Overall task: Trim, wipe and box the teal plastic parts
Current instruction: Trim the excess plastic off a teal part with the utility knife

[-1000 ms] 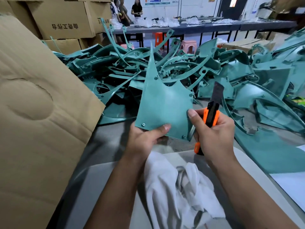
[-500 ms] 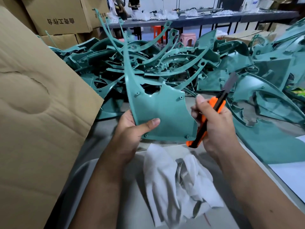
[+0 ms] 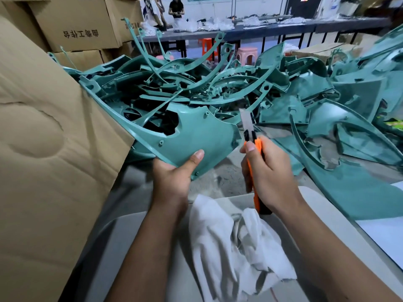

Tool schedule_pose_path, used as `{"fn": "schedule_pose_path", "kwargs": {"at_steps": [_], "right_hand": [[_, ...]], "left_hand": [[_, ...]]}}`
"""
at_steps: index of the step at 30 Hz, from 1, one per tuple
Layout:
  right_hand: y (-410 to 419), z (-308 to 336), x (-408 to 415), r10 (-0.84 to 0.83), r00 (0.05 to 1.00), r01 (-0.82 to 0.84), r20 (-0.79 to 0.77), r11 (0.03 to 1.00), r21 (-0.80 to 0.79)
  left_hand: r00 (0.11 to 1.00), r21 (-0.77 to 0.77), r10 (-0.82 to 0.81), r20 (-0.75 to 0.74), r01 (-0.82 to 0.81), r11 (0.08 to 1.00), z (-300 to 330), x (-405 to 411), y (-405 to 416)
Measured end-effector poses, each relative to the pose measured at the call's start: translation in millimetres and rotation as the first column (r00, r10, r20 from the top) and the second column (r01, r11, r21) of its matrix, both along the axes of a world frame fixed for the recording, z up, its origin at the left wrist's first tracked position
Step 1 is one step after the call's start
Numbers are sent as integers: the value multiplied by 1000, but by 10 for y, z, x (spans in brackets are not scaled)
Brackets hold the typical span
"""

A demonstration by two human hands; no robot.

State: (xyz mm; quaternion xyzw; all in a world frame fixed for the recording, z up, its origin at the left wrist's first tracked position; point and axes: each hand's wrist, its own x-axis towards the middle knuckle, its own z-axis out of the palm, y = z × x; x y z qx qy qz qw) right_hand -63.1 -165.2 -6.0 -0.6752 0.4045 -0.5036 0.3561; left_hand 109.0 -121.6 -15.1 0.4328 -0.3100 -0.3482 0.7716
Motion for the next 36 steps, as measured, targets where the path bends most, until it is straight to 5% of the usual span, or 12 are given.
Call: {"fn": "schedule_pose_path", "kwargs": {"at_steps": [5, 9, 12, 20, 30, 33, 36], "right_hand": [[-2, 3, 21, 45, 994, -68, 98, 970, 235], [-19, 35, 6, 74, 929, -285, 363, 768, 573], [-40, -5, -36, 112, 952, -288, 286, 650, 703], [-32, 90, -55, 149, 860, -382, 487, 822, 422], [-55, -26, -59, 202, 924, -376, 325, 640, 671], [-71, -31, -44, 153, 923, -323, 352, 804, 499], [-113, 3, -85, 33, 957, -100, 287, 970, 222]], "left_hand": [[994, -43, 33, 103, -28, 999, 8, -112, -44], [987, -105, 65, 149, -50, 993, 2, -118, -28], [999, -164, 38, 34, -32, 986, -7, -26, -14], [992, -96, 62, 113, -51, 994, 1, 83, 31], [992, -149, 61, 106, -44, 988, 134, 84, 113], [963, -152, 133, 235, -99, 983, 228, 47, 197], [866, -211, 183, 465, -93, 973, 344, -54, 295]]}}
